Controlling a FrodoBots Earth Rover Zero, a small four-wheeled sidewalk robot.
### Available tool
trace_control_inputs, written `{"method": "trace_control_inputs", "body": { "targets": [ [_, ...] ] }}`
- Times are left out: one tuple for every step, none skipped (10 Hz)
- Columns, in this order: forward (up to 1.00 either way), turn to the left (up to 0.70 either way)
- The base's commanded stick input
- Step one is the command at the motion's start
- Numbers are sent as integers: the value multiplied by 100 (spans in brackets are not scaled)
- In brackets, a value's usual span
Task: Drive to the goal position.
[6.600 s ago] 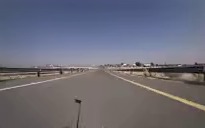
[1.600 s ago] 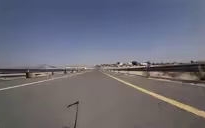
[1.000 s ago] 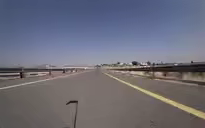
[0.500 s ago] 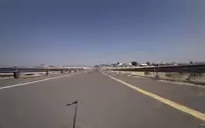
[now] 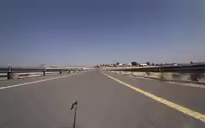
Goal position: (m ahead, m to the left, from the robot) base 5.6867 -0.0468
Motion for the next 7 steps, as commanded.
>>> {"method": "trace_control_inputs", "body": {
  "targets": [
    [100, 0],
    [100, 0],
    [100, 0],
    [100, 0],
    [100, 0],
    [100, 0],
    [100, 0]
  ]
}}
